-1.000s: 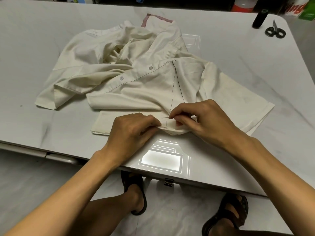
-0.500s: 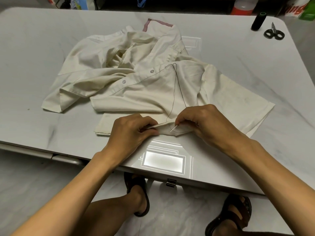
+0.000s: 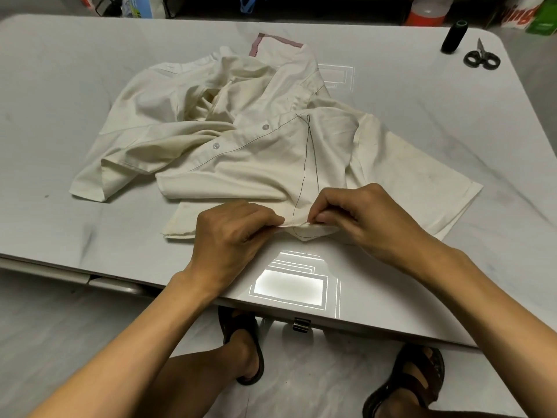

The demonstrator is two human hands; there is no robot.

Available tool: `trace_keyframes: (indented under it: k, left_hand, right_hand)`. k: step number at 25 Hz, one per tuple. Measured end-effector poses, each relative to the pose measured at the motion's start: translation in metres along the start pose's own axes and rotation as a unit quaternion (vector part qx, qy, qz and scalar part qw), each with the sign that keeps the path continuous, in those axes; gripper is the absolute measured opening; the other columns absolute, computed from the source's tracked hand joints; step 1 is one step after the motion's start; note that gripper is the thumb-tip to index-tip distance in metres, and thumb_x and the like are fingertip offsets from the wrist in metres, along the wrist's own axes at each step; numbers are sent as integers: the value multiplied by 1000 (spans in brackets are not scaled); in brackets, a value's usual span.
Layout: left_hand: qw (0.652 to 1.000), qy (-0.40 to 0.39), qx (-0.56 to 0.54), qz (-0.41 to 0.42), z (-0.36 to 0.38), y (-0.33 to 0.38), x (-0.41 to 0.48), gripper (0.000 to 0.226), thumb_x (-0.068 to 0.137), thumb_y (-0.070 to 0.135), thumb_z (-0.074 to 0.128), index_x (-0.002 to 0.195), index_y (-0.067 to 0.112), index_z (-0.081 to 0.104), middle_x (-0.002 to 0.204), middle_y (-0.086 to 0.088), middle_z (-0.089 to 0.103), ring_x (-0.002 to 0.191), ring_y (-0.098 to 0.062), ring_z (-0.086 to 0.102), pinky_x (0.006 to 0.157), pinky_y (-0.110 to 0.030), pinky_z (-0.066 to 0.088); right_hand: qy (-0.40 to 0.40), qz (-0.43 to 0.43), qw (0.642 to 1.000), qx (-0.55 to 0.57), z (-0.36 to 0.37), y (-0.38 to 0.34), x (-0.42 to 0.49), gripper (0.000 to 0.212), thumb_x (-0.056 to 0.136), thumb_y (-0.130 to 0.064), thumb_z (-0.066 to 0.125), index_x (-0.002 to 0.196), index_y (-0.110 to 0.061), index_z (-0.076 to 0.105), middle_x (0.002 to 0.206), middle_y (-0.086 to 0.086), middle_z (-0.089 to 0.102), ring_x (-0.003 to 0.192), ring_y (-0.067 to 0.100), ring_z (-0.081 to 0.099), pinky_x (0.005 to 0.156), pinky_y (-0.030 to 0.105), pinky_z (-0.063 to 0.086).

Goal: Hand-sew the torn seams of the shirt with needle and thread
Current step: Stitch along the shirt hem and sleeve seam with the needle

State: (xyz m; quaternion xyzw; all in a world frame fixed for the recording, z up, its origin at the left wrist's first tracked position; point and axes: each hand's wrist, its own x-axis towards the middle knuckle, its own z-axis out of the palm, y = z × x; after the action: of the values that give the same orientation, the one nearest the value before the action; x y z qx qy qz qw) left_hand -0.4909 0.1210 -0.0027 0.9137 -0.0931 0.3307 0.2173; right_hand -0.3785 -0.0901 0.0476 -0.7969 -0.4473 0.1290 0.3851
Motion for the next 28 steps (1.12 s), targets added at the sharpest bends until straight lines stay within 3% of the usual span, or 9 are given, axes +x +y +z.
trace_keyframes:
  k: [3,9,15,28]
  left_hand:
    - [999,13,10,42,-1,1,1,8,90,8,74,83,7,78,85,-1,76,70,-23,71,56,-36,53]
    - [997,2,14,79,-4,1,3,10,88,3,75,79,8,77,86,-1,75,64,-25,66,54,-36,49]
    - [996,-6,15,85,-6,3,4,12,88,4,75,77,8,75,86,-2,75,64,-26,65,54,-35,49]
    - [996,-21,12,88,-8,2,4,12,88,3,75,77,8,75,86,0,75,67,-23,65,56,-34,49]
  right_hand:
    - [16,18,1000,16,3,-2,3,13,93,-8,62,91,-17,71,75,-8,71,75,4,66,67,14,45]
    - [-15,21,1000,-14,8,0,5,12,93,-12,63,92,-21,70,73,-9,71,75,6,66,69,19,48]
    - [-27,17,999,-20,9,1,5,13,93,-10,63,94,-20,71,75,-9,72,78,6,68,73,24,50]
    - [-43,13,999,-29,10,2,5,15,94,-7,62,95,-19,71,77,-10,72,79,4,67,73,23,51]
